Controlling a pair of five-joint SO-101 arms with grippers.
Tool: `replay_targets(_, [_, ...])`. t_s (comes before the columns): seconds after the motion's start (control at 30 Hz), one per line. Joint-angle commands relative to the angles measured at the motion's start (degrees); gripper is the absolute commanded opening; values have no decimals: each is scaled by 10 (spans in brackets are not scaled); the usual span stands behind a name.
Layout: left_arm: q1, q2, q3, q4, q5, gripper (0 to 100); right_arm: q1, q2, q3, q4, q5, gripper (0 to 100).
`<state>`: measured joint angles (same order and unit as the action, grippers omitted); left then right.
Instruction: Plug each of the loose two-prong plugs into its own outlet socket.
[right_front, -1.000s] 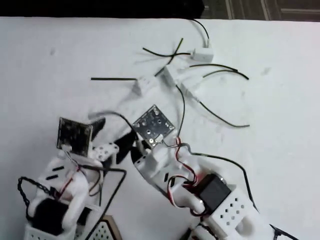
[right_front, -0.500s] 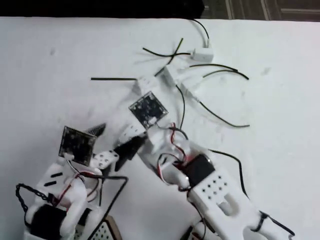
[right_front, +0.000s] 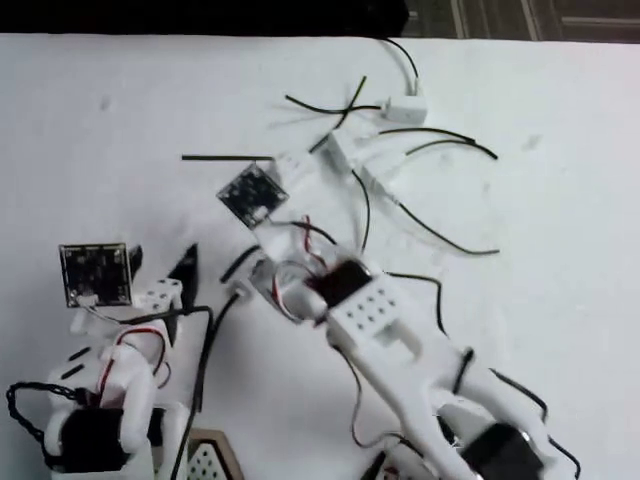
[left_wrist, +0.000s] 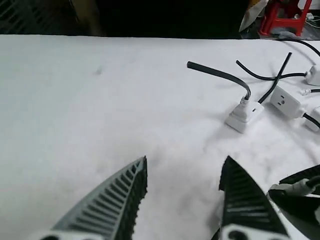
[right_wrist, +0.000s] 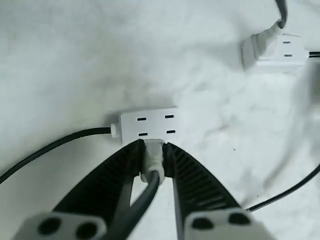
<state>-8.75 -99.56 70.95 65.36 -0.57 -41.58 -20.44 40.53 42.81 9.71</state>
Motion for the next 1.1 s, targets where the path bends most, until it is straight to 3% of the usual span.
replay_targets(0.0, [-13, -1, -3, -9, 4, 215, 4, 52, -62, -23, 7, 17])
replay_targets(0.37, [-12, -1, -2, -10, 4, 215, 37, 197, -114, -95, 4, 17])
replay_targets(0.6, [-15, -1, 41, -73, 4, 215, 35, 205, -113, -92, 4, 17])
replay_targets(1.07, [-15, -1, 42, -75, 4, 215, -7, 155, -83, -65, -29, 17])
